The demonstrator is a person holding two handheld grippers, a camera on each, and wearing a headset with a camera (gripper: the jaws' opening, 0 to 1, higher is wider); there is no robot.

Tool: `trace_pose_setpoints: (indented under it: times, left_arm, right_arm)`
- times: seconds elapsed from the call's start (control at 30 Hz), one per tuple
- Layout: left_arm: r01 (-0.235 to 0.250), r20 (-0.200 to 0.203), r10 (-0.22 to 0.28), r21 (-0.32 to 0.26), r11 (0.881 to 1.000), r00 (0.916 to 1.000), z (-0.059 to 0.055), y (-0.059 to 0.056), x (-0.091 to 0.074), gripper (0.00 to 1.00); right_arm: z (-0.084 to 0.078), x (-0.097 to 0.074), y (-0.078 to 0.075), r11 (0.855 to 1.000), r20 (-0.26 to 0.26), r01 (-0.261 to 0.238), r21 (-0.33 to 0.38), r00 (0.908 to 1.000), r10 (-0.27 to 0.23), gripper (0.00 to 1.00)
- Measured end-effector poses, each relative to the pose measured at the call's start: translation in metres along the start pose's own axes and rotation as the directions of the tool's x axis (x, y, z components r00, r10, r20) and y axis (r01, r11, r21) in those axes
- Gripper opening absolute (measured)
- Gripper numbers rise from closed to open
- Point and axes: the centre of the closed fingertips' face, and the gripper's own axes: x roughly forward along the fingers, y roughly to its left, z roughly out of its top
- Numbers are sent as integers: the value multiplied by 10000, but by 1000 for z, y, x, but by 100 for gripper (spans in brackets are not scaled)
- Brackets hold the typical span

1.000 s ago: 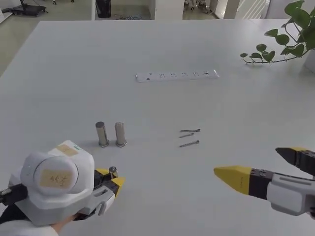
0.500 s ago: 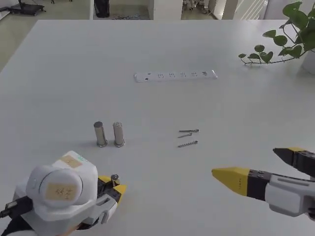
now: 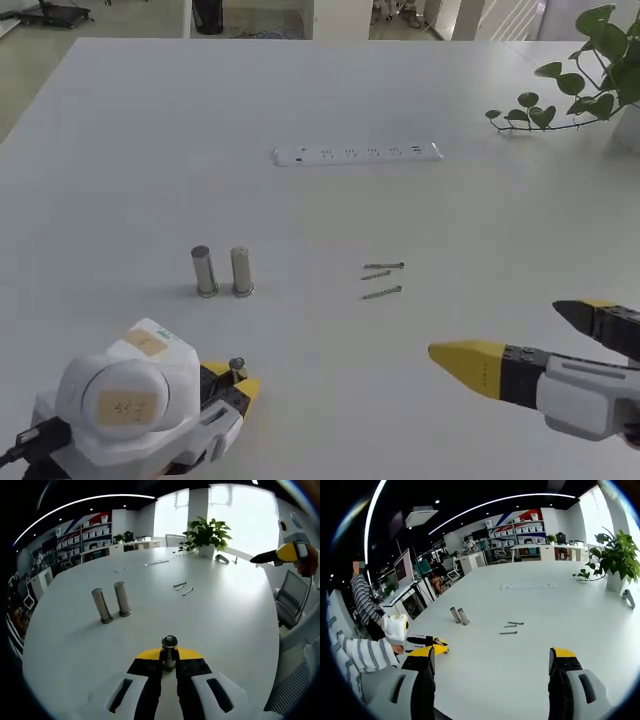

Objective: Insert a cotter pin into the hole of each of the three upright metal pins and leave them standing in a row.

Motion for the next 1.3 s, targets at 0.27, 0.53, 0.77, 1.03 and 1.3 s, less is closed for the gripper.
trace_pose_setpoints:
  times: [0.27, 0.53, 0.77, 1.03, 1.3]
  left_arm:
    - [138, -83, -137, 124, 9998, 9999, -2, -3, -1, 12]
    - [1102, 351, -1080, -677, 9916, 9935, 13, -13, -10, 38]
    - [1896, 1154, -1804, -742, 9791, 9768, 34, -11, -32, 62]
    - [2389, 1293, -2310, -487, 9698, 9643, 37, -6, -54, 82]
    - [2687, 1401, -2601, -458, 9621, 9554, 34, -7, -73, 99]
  right_arm:
    - [-1, 1, 3, 9999, -31, -97, -57, 9999, 97, 94]
    - [-2, 2, 5, 9999, -43, -160, -58, 9999, 160, 93]
    - [-2, 1, 4, 9998, -34, -176, -66, 9998, 175, 93]
    - [-3, 1, 3, 9998, -47, -168, -49, 9998, 168, 93]
    - [-6, 3, 1, 9998, -181, -190, -46, 9997, 190, 93]
